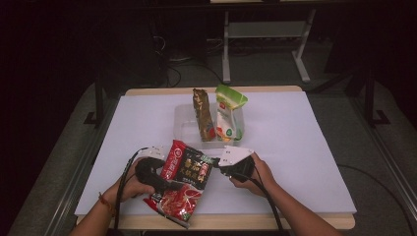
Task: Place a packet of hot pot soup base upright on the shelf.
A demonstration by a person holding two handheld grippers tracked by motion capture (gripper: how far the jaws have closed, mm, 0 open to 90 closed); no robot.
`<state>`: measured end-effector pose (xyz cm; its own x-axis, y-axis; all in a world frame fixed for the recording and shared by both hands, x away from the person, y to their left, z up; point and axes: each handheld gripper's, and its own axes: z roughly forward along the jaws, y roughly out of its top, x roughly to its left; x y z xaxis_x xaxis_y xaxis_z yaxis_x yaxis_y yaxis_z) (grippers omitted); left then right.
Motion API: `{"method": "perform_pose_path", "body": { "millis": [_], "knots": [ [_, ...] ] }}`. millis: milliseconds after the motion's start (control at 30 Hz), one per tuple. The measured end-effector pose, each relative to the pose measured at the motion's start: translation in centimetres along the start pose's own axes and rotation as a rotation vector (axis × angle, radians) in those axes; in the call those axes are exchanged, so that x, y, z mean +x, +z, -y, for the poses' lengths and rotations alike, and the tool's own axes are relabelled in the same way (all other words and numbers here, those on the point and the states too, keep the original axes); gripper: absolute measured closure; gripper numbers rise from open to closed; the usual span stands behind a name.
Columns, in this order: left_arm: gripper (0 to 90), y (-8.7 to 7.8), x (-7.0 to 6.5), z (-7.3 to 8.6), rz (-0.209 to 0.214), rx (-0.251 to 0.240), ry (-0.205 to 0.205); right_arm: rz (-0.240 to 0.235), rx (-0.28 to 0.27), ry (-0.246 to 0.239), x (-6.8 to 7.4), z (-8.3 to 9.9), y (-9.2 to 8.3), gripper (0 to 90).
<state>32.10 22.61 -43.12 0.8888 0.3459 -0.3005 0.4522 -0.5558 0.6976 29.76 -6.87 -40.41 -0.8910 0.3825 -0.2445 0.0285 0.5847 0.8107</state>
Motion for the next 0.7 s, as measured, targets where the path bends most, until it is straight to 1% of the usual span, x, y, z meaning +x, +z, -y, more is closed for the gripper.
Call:
{"method": "perform_pose_path", "body": {
  "millis": [133,200,267,300,400,467,500,567,700],
  "knots": [
    [14.5,0.3,0.0,-0.7,0.014,0.011,0.016,0.024,-0.040,0.006,-0.3,-0.3,-0.5,89.2],
    [14.4,0.6,0.0,-1.0,0.021,0.009,0.020,0.033,-0.048,0.011,-0.4,-0.3,-0.7,89.2],
    [15.2,0.8,-0.1,-1.3,0.020,0.014,0.034,0.045,-0.054,0.017,-0.6,-0.4,-0.9,89.2],
    [16.4,0.8,-0.1,-1.4,0.021,0.006,0.035,0.052,-0.056,0.019,-0.8,-0.4,-1.0,89.2],
    [24.0,0.6,-0.2,-1.7,0.023,-0.019,0.042,0.068,-0.070,0.042,-1.1,-0.5,-1.3,89.2],
    [31.6,0.4,-0.3,-1.9,0.022,-0.044,0.054,0.083,-0.079,0.048,-1.3,-0.5,-1.5,89.2],
    [35.8,0.3,-0.3,-2.0,0.022,-0.051,0.053,0.095,-0.086,0.056,-1.5,-0.6,-1.7,89.2],
    [42.6,0.2,-0.5,-2.2,0.019,-0.067,0.057,0.103,-0.093,0.064,-1.7,-0.7,-1.9,89.1],
    [50.6,0.1,-0.8,-2.6,0.021,-0.079,0.052,0.111,-0.107,0.083,-2.2,-0.6,-2.2,89.2]
  ]
}}
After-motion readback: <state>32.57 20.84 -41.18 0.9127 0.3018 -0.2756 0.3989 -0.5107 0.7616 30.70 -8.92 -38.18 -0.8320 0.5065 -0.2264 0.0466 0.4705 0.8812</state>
